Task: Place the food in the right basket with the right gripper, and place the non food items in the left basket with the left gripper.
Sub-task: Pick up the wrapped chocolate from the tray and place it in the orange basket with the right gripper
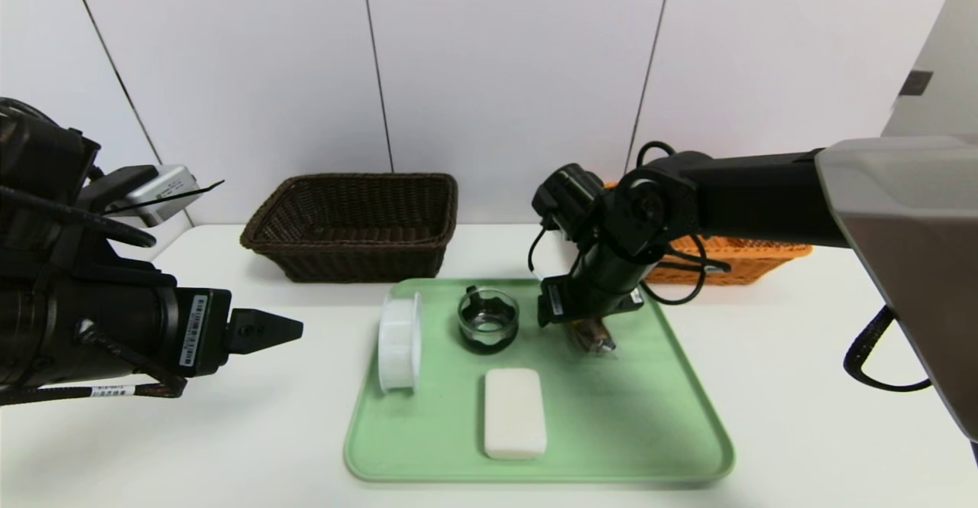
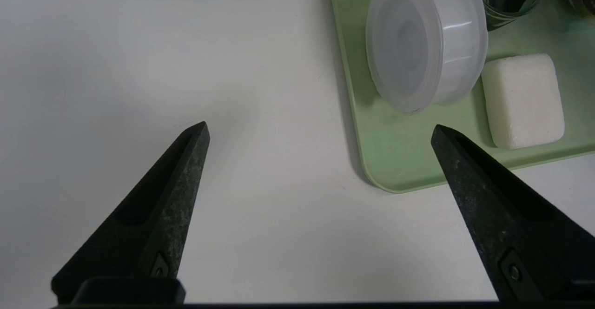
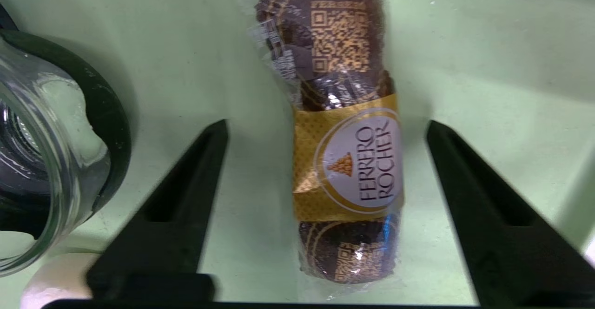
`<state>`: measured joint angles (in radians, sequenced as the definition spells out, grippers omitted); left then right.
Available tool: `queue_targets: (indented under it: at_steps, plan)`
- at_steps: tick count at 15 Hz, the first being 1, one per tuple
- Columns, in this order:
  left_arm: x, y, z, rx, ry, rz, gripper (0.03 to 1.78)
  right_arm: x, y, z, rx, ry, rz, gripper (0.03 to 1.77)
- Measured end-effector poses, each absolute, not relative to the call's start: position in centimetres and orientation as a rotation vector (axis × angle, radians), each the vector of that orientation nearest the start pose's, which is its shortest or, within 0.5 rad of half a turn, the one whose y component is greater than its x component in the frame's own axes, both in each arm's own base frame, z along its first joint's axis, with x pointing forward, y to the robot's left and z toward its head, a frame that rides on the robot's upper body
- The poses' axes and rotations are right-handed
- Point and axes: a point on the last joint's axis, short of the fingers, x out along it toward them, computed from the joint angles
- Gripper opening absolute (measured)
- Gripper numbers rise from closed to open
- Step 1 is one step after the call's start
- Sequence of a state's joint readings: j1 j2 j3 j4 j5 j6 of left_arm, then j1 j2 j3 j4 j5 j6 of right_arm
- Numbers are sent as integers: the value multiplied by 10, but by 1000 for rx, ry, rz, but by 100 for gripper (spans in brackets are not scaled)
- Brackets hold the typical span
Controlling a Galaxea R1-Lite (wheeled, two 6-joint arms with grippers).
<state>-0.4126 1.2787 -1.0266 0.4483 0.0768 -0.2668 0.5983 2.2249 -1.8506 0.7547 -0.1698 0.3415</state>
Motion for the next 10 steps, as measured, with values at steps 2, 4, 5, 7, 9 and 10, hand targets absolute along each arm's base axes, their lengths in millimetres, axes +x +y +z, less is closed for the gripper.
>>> queue_targets:
  at_steps: [2, 4, 5, 7, 9, 10]
  plan:
    - [166, -71, 251, -84, 720, -228, 169, 346, 232, 150, -121, 1102, 194, 107]
    - [165, -70, 251, -84, 719, -227, 169, 346, 232, 149, -103, 1108, 180, 85]
    - [164, -70, 251, -84, 721, -227, 169, 345, 233, 149, -98, 1109, 178, 76]
    - [162, -69, 252, -85, 717, -228, 169, 344, 232, 151, -91, 1107, 176, 12]
    - [161, -69, 253, -88, 712, -229, 169, 341, 232, 155, -78, 1103, 174, 13]
    - [161, -68, 253, -88, 710, -229, 169, 339, 232, 159, -73, 1094, 178, 13]
